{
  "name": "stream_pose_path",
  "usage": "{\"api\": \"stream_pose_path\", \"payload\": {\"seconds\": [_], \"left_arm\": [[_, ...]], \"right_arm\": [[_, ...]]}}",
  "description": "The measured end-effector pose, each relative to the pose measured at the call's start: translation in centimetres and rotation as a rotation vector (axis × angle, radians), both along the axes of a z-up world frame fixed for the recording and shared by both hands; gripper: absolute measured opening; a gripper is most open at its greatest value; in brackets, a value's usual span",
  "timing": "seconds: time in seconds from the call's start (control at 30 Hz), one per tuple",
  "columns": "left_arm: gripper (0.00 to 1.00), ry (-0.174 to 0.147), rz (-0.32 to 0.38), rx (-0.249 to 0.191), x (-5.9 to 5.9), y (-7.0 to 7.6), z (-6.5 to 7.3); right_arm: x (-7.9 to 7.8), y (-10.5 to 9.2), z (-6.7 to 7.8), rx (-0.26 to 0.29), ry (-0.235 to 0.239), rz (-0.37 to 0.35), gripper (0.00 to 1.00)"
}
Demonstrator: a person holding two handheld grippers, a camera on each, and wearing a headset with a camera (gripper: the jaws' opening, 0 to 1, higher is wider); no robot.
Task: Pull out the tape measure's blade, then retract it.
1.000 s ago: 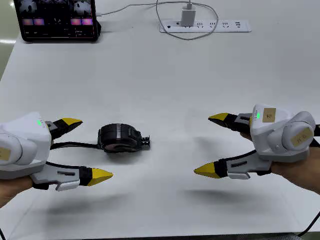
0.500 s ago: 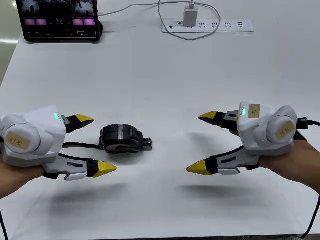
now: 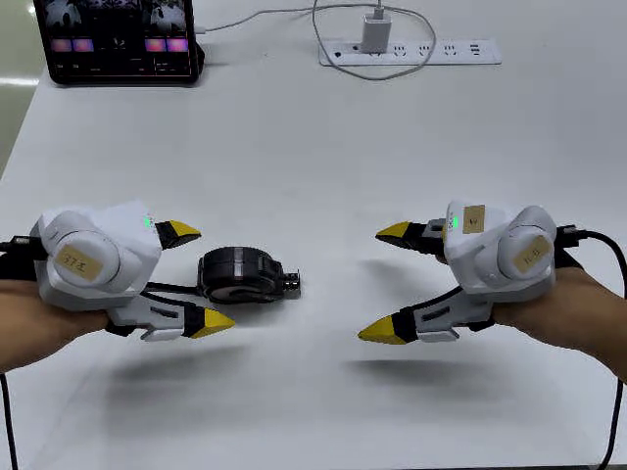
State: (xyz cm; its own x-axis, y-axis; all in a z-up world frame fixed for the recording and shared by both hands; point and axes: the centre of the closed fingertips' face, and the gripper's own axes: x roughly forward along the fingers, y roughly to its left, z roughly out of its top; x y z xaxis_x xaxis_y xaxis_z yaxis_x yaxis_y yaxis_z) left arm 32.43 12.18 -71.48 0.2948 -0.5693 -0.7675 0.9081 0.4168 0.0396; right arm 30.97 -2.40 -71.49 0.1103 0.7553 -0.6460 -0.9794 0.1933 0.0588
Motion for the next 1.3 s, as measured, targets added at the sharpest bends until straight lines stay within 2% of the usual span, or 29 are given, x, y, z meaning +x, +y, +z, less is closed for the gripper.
{"api": "stream_pose_path", "payload": {"seconds": [0.07,0.1,0.23,0.3,0.4,0.63,0.93,1.3], "left_arm": [[0.61,-0.008,-0.019,0.017,0.1,0.1,-0.2],[0.59,-0.025,-0.032,0.034,0.4,0.1,-0.2],[0.51,-0.032,-0.068,0.053,0.4,-0.1,-0.2],[0.5,-0.028,-0.073,0.052,0.5,-0.3,-0.2],[0.45,-0.036,-0.102,0.079,0.5,-0.4,-0.4],[0.34,-0.019,-0.12,0.098,0.2,-0.5,-0.7],[0.3,-0.005,-0.126,0.111,0.0,-0.4,-1.1],[0.28,0.012,-0.123,0.1,-0.1,-0.5,-1.3]], "right_arm": [[0.1,0.1,-0.1,-0.003,-0.001,0.008,0.71],[0.1,0.3,-0.1,-0.004,-0.001,0.013,0.71],[0.2,0.7,-0.2,-0.008,-0.004,0.03,0.7],[0.3,0.9,-0.3,-0.011,-0.006,0.042,0.7],[0.2,1.2,-0.3,-0.013,-0.005,0.057,0.7],[0.4,1.8,-0.3,0.005,0.009,0.067,0.69],[0.2,2.5,-0.7,0.004,0.016,0.089,0.69],[0.5,3.5,-1.0,0.026,0.022,0.091,0.66]]}}
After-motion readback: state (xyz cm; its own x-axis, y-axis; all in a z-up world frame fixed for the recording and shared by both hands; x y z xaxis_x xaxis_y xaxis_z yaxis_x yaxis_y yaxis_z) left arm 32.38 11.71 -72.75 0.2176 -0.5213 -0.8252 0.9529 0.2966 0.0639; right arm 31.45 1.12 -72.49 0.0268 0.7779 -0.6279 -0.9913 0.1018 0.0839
